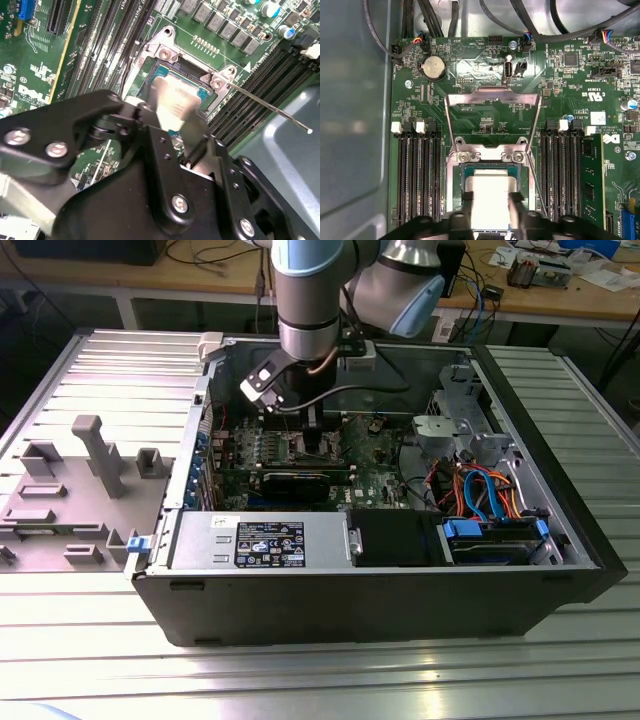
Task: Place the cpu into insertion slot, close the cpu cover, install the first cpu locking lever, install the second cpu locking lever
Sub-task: 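Place the cpu into insertion slot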
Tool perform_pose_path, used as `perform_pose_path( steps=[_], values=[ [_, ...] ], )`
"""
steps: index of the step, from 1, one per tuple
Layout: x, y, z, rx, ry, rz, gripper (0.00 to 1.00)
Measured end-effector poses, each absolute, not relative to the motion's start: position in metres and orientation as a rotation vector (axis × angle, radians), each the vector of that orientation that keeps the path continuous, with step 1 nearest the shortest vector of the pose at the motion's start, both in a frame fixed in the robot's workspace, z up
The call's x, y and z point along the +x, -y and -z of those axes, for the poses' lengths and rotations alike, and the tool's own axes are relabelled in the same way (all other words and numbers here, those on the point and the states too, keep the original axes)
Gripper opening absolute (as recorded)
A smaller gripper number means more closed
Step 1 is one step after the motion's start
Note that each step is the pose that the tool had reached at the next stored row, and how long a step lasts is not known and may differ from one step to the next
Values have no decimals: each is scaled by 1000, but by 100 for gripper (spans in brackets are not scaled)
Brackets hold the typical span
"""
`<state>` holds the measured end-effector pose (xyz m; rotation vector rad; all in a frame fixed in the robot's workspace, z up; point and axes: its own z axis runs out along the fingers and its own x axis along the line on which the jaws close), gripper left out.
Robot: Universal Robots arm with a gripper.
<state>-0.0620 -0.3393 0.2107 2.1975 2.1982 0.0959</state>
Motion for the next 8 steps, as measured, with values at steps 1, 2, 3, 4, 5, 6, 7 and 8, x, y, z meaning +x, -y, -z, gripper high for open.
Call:
perform_pose_path(
  steps=[1, 2, 3, 4, 5, 6, 7, 8],
  values=[
    [-61, 339, -211, 2202, -2203, -88, 35],
    [-60, 339, -211, 2206, -2206, -80, 29],
    [-59, 339, -211, 2208, -2209, -75, 23],
    [-58, 339, -211, 2212, -2212, -68, 17],
    [-57, 339, -211, 2213, -2213, -65, 11],
    [-57, 339, -211, 2214, -2214, -63, 11],
    [-57, 339, -211, 2215, -2215, -62, 11],
    [-57, 339, -211, 2215, -2215, -61, 11]
  ],
)
